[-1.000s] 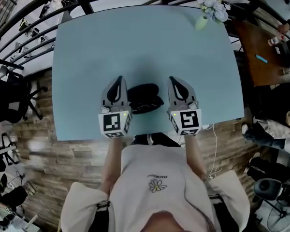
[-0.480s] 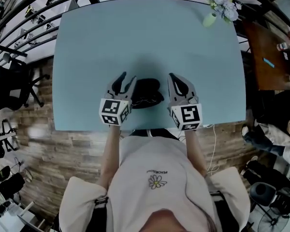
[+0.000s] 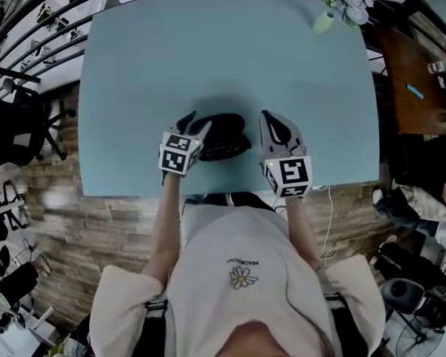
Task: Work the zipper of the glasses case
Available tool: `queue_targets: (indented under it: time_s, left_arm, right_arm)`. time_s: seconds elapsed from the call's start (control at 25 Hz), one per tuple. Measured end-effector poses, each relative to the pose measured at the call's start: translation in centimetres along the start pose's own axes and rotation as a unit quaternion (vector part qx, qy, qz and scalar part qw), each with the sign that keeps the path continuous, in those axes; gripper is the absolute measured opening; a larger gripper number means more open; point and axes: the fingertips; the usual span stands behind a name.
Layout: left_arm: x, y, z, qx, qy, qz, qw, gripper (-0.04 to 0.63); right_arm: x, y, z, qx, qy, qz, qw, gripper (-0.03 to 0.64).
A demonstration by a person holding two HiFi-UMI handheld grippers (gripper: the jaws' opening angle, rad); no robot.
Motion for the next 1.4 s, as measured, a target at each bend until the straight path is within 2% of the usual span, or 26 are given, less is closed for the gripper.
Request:
queue_targets:
  time_s: [0.12,0.24,0.32,0.4,0.48,0.52,0.64,0.72,0.76,0.84,0.92,1.04,1.16,1.28,1.4]
  left_arm:
    - [1.0,-0.4,-0.1,0.004,0.018,-0.021,0.9996,0.145]
    - [1.1,-0.4,0.3,0.05,0.024,-0.005,0.9985,0.11]
    - [0.3,-0.2,1.5,0.081,-0.005,0.019,0.9965,0.087]
    - [-1.0,-0.2,3.2,0.111,-0.054,0.039,0.9915,0.072]
    - [-1.8,-0.9,4.4,0.137,-0.089,0.039,0.9857,0.048]
    - [-1.9,-1.3,4.5,0.138,-0.095,0.029,0.9854,0.048]
    - [-1.5,-2.1,4.1,0.112,-0.092,-0.002,0.9894,0.048]
    - [-1.8,-1.6,4.0,0.091,-0.099,0.005,0.9909,0.051]
    - [-2.0,-1.0,4.1,0.074,-0.106,0.008,0.9916,0.086]
    - [-2.2,0.3,4.3,0.038,-0.112,0.003,0.993,0.199]
    - [-1.5,1.3,4.1,0.021,-0.099,-0.01,0.9948,0.26]
    - [-0.1,2.1,3.7,0.007,-0.075,-0.038,0.9964,0.317]
    - [0.7,2.3,3.5,-0.014,-0.065,-0.065,0.9957,0.329]
    - [0.9,2.0,3.4,-0.034,-0.057,-0.095,0.9933,0.328]
    - [0.9,1.5,3.3,-0.04,-0.046,-0.116,0.9913,0.293]
  right_arm:
    - [0.1,-0.1,0.0,0.005,0.0,0.001,1.0,0.008]
    - [0.1,-0.3,0.3,0.003,-0.004,-0.002,1.0,0.008]
    - [0.1,-0.4,0.7,0.002,-0.008,-0.005,1.0,0.008]
    - [0.2,-0.5,1.0,0.001,-0.011,-0.005,1.0,0.008]
    - [0.4,-0.3,0.8,0.0,-0.008,-0.003,1.0,0.008]
    - [0.4,-0.2,0.4,-0.001,-0.004,-0.002,1.0,0.008]
    - [0.5,0.4,-0.9,-0.003,0.012,0.001,1.0,0.008]
    - [0.4,0.9,-1.6,-0.002,0.02,0.003,1.0,0.008]
    - [0.3,1.0,-1.9,-0.001,0.023,0.004,1.0,0.008]
    - [0.4,1.1,-2.7,0.001,0.033,0.008,0.999,0.008]
    - [0.8,1.5,-3.9,0.006,0.05,0.018,0.999,0.008]
    - [2.3,3.1,-6.0,0.012,0.081,0.047,0.996,0.008]
    - [4.4,4.7,-8.0,0.015,0.113,0.075,0.991,0.008]
    - [5.9,5.5,-9.1,0.002,0.136,0.083,0.987,0.008]
    - [6.9,6.0,-9.5,-0.009,0.154,0.087,0.984,0.008]
Point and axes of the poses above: the fingertips, and each gripper's own axes: x forward along the fingers, y to its left, z out of its top, and after that the axes turned 15 degrees about y, right-handed
